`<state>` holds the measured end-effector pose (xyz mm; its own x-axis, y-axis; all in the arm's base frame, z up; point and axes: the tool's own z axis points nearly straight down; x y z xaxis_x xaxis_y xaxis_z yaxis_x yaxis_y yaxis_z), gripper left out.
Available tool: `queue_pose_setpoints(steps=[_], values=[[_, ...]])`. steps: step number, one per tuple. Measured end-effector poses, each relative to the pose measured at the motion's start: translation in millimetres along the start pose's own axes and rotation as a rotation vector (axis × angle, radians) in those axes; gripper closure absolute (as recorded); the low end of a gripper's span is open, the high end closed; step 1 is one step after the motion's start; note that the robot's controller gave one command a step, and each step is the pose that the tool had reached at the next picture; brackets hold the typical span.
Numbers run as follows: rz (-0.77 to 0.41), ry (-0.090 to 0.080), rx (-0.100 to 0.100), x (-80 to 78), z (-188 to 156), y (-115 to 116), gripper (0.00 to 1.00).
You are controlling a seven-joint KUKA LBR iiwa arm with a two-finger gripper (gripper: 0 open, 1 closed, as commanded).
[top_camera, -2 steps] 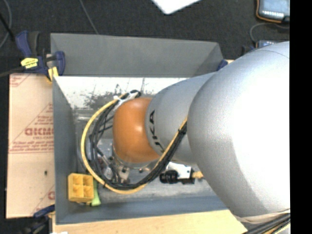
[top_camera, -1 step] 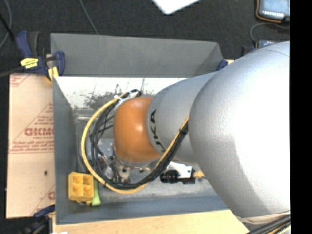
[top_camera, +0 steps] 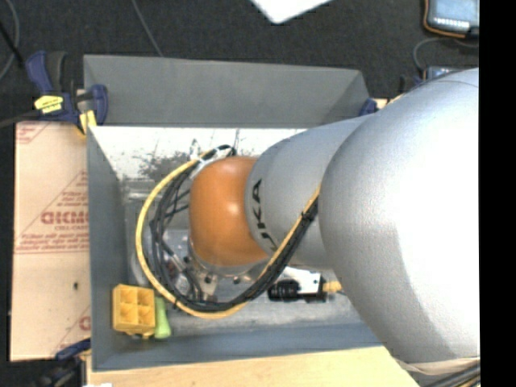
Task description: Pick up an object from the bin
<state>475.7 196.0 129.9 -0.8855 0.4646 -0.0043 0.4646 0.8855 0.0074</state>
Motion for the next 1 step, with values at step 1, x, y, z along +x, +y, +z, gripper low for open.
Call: queue_pose_setpoints(steps=[1], values=[[-0.001,0.000,0.000,0.0,-18.8,0.1,1.00]])
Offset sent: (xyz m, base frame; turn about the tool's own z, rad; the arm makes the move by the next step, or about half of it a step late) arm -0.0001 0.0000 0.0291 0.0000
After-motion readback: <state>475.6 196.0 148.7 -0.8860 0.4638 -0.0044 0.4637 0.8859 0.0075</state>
